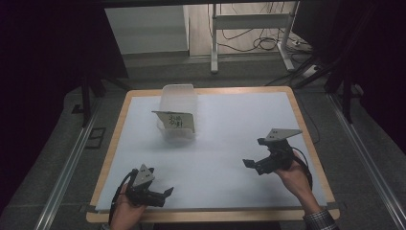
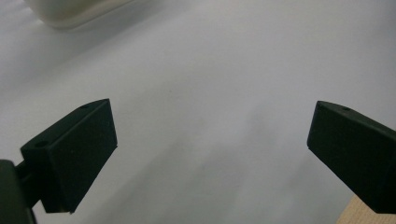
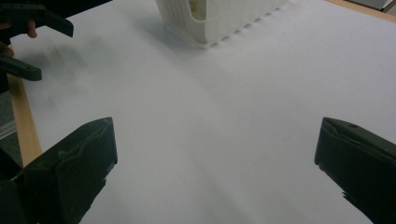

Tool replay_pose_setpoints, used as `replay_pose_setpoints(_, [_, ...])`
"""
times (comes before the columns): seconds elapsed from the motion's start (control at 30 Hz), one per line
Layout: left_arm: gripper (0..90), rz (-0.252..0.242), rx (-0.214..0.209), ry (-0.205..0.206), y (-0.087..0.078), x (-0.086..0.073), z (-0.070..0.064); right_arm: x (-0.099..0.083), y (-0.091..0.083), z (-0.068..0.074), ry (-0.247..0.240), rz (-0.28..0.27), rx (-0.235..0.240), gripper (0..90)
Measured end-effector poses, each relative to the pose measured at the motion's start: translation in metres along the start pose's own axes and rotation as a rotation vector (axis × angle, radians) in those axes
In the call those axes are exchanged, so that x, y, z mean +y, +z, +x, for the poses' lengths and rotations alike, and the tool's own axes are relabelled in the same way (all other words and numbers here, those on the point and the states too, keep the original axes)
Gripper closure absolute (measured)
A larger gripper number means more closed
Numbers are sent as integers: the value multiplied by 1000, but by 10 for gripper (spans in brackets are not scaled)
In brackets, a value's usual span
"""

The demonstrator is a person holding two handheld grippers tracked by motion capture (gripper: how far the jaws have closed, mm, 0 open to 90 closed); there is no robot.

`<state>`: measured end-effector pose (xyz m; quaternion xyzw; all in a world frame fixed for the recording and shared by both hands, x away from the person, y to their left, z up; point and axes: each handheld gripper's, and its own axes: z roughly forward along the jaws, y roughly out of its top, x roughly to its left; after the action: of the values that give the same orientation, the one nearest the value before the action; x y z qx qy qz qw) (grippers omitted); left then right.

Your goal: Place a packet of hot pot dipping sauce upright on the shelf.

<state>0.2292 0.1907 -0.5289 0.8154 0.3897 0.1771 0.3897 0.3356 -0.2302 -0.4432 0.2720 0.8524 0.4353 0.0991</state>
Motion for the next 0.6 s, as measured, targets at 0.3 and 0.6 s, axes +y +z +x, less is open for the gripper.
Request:
replay_pose_setpoints(0.3, [14, -9, 14, -1, -2, 0, 1, -18, -13, 0, 19, 6, -14, 0])
replay_pose_setpoints(0.6, [15, 6, 7, -13, -1, 0, 1, -32, -24, 3, 20, -2, -58, 0])
